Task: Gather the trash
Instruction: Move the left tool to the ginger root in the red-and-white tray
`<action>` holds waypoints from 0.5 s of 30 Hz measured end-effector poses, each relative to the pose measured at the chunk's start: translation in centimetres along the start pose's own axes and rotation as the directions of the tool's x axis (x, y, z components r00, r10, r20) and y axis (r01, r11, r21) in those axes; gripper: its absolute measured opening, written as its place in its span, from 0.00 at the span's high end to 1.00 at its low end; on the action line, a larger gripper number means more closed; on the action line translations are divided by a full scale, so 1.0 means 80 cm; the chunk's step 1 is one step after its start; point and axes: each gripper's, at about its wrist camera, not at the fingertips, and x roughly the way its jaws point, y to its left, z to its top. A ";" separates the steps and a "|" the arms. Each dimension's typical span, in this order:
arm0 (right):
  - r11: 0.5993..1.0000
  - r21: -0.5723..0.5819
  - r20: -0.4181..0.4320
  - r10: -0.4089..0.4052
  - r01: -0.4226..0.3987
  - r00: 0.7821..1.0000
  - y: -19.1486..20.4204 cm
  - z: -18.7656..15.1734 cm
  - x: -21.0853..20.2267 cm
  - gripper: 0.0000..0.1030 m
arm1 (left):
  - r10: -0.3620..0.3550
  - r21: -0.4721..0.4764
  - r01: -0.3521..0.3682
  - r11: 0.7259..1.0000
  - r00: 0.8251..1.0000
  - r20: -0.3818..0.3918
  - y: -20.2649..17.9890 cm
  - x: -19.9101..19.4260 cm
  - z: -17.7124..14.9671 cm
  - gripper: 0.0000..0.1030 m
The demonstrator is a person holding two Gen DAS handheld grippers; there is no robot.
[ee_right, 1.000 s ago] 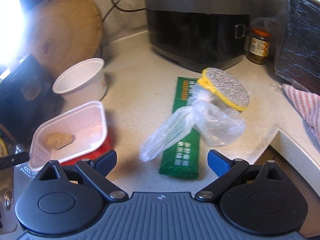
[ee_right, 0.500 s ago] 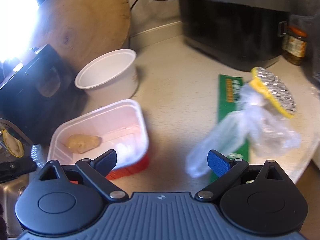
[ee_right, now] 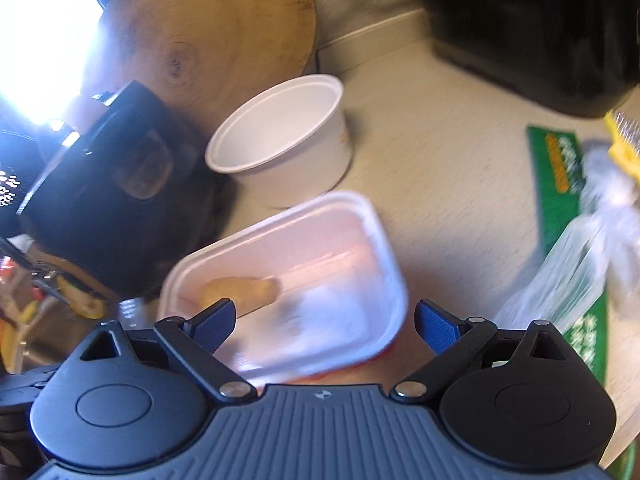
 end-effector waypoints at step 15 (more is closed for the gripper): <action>0.998 0.005 0.063 -0.070 0.070 0.996 -0.007 -0.045 -0.057 0.06 | -0.060 0.125 0.065 0.990 0.998 -0.037 -0.074 -0.007 -0.012 0.60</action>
